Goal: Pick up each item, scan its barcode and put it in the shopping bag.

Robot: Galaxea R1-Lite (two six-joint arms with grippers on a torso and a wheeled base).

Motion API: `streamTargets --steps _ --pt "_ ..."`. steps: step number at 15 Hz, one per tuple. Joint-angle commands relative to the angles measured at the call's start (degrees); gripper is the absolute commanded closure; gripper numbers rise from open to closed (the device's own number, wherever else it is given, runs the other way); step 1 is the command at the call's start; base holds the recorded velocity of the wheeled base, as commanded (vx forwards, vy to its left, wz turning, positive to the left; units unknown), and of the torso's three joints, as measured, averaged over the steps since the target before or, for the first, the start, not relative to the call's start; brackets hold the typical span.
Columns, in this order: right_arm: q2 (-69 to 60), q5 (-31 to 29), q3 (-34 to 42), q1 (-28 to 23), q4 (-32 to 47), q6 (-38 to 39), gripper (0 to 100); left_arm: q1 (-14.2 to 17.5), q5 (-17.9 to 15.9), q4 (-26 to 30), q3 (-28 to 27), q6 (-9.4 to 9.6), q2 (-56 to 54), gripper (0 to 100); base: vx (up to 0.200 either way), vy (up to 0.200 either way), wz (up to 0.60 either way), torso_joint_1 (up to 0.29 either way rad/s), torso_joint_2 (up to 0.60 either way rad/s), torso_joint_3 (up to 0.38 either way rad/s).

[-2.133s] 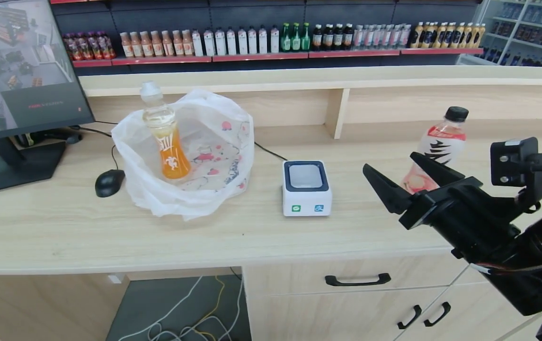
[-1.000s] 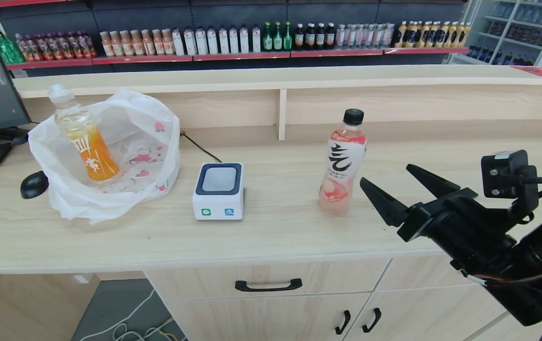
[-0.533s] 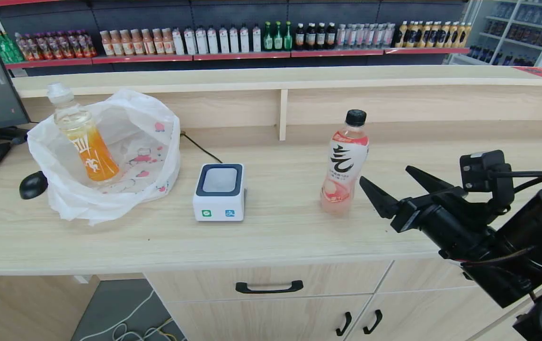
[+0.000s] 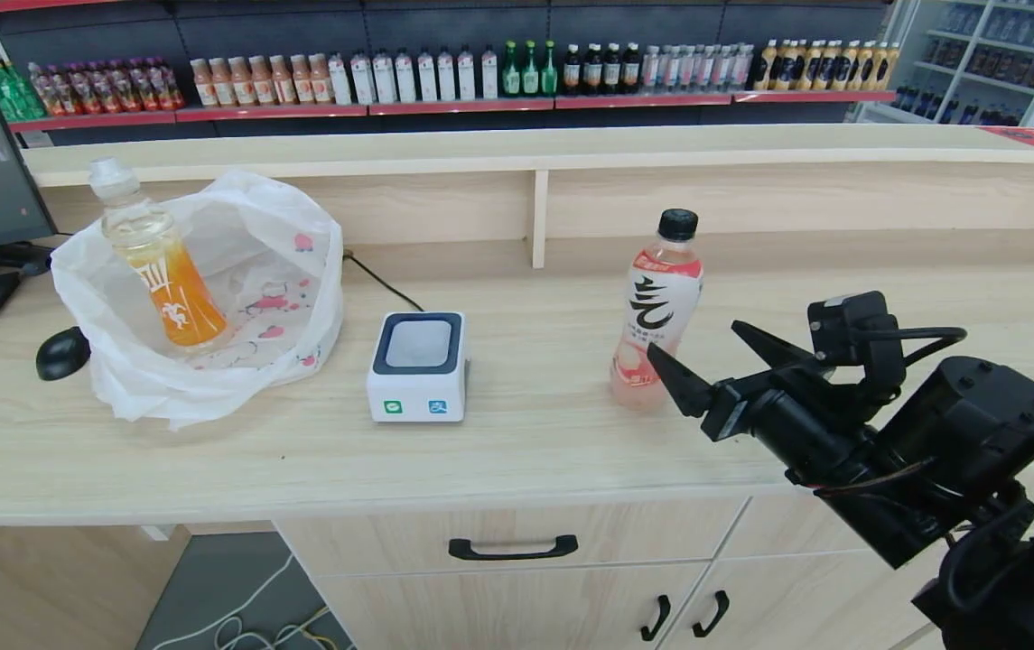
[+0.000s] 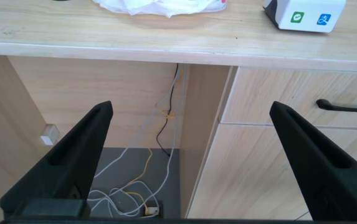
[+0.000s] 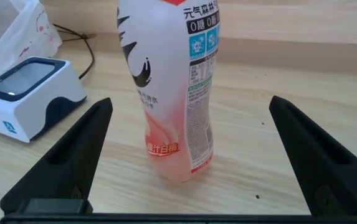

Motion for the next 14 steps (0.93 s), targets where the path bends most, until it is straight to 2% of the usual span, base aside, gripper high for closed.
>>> streamTargets --steps 1,14 --pt "2.2 0.1 -1.5 0.6 -0.1 0.0 0 0.0 0.0 0.0 0.0 0.00 0.0 0 0.000 0.000 0.00 0.000 0.00 0.000" --pt "12.2 -0.1 -15.9 0.5 -0.1 -0.1 0 0.0 0.0 0.0 0.0 0.00 0.0 0 0.000 0.000 0.00 0.000 0.00 0.000"
